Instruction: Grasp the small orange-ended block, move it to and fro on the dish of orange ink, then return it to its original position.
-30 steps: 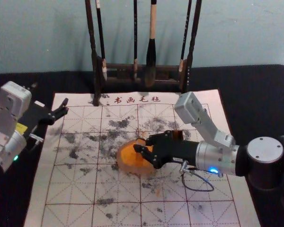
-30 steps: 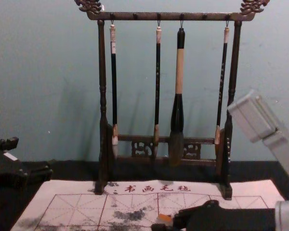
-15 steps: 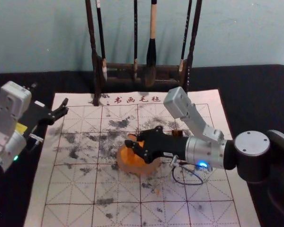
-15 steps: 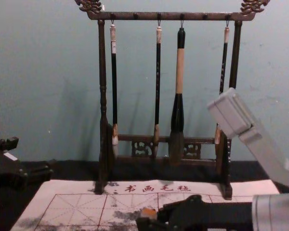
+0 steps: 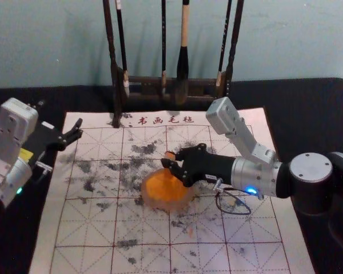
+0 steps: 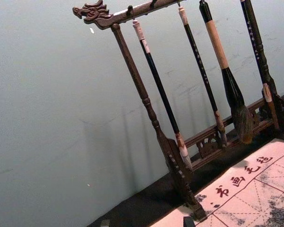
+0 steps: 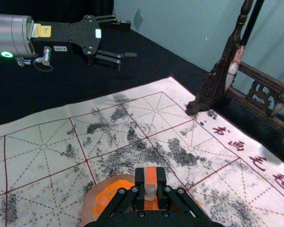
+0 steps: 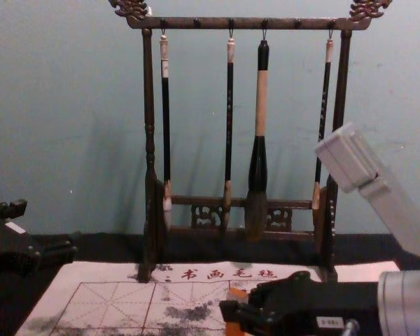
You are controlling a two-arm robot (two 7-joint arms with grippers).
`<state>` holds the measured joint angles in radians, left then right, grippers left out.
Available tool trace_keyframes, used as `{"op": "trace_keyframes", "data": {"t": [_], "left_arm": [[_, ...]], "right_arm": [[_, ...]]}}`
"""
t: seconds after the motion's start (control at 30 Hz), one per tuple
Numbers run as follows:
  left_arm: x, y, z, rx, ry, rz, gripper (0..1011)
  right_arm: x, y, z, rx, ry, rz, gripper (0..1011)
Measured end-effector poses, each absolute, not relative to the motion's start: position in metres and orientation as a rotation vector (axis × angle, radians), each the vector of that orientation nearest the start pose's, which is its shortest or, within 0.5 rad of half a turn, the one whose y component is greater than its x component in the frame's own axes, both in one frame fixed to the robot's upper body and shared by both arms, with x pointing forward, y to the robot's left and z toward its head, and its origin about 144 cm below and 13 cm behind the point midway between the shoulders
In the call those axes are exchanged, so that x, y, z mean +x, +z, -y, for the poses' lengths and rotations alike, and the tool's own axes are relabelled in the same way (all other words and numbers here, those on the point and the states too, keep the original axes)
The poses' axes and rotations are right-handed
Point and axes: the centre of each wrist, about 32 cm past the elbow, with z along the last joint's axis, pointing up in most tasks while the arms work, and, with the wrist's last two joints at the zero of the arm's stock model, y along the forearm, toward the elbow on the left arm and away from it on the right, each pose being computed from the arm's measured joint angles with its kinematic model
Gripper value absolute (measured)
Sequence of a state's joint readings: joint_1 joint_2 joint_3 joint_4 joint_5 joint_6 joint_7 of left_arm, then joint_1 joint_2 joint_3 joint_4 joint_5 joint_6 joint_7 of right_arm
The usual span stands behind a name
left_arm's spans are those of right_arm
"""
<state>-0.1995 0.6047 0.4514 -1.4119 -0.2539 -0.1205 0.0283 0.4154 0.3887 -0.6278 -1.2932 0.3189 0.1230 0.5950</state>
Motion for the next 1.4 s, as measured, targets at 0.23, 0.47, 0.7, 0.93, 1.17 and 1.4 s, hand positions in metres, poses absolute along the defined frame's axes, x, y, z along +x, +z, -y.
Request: {"op": "trace_keyframes", "data": {"t": [0.23, 0.47, 0.7, 0.93, 1.17, 1.4], "left_arm": [[0.489, 1.14, -0.31, 0.304, 1.248, 0.285, 1001], [0.489, 1.14, -0.31, 0.305, 1.248, 0.285, 1001], [0.489, 1.14, -0.31, 0.305, 1.248, 0.285, 1001], [0.489, 1.14, -0.31, 0.304, 1.248, 0.285, 1001], [0.489, 1.14, -0.31, 0.305, 1.248, 0.285, 1001], [0.489, 1.14, -0.31, 0.304, 1.248, 0.285, 1001]], "right_arm": [[0.533, 1.153, 0.206, -0.329, -0.541, -0.03, 111], [0.532, 1.154, 0.205, -0.321, -0.538, -0.032, 111], [0.53, 1.165, 0.206, -0.292, -0.543, -0.023, 111], [0.523, 1.191, 0.211, -0.219, -0.58, -0.01, 110], [0.512, 1.213, 0.218, -0.168, -0.619, 0.014, 111], [0.499, 1.225, 0.229, -0.154, -0.645, 0.038, 111]]}}
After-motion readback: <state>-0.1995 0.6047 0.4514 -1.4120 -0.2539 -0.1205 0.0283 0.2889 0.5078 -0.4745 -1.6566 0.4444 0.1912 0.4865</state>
